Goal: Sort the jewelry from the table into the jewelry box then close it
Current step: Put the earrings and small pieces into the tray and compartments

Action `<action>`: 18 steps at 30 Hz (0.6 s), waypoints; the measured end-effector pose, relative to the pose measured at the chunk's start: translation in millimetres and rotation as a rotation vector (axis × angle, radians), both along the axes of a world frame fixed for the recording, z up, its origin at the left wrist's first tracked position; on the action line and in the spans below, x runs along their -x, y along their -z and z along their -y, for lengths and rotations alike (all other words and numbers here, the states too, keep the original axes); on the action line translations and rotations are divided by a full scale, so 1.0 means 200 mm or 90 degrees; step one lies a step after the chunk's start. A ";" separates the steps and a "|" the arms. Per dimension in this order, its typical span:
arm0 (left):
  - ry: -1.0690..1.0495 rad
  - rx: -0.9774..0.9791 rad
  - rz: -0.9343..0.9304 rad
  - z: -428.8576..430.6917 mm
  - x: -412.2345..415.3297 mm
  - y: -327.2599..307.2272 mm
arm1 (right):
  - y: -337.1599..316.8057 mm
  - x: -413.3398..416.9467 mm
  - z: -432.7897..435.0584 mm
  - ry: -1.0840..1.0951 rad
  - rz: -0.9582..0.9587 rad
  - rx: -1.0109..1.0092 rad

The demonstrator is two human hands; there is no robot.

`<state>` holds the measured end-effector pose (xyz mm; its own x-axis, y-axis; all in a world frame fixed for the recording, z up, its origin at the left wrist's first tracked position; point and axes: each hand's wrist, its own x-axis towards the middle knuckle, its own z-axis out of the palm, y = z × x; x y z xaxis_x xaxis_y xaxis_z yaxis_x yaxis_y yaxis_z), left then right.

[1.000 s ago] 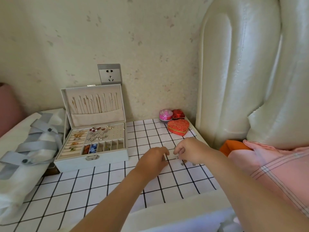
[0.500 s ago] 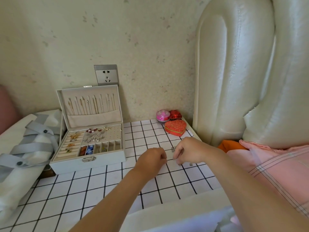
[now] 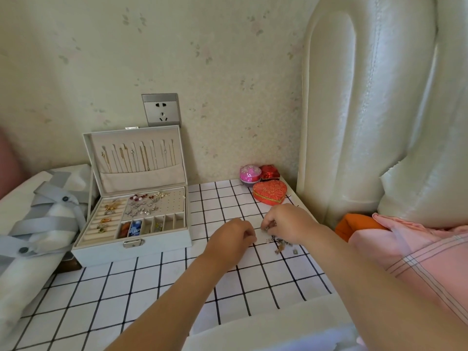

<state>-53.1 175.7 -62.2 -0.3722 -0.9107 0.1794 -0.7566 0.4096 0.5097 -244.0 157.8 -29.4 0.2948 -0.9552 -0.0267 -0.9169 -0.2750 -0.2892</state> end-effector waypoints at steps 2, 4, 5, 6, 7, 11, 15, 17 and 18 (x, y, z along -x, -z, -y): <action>0.000 0.007 -0.004 0.00 -0.01 0.00 | 0.00 -0.01 0.01 -0.002 -0.010 0.000; 0.004 0.012 -0.003 0.01 -0.01 0.00 | 0.00 -0.02 0.03 0.002 -0.001 -0.002; 0.007 0.014 -0.002 0.01 -0.02 0.00 | 0.00 -0.03 0.03 0.007 0.018 -0.007; 0.007 0.016 -0.001 0.01 -0.03 0.00 | 0.00 -0.03 0.04 0.013 0.048 -0.012; 0.006 0.017 -0.002 0.01 -0.04 -0.01 | 0.00 -0.04 0.04 0.018 0.087 -0.015; 0.000 0.033 -0.025 0.00 -0.10 -0.07 | -0.06 -0.12 0.05 0.026 0.256 0.003; -0.022 0.105 -0.061 -0.01 -0.25 -0.17 | -0.16 -0.31 0.06 0.022 0.363 -0.005; -0.046 0.145 -0.069 -0.01 -0.36 -0.22 | -0.20 -0.42 0.07 0.013 0.405 -0.017; -0.063 0.162 -0.067 -0.01 -0.42 -0.24 | -0.22 -0.47 0.07 0.009 0.427 -0.026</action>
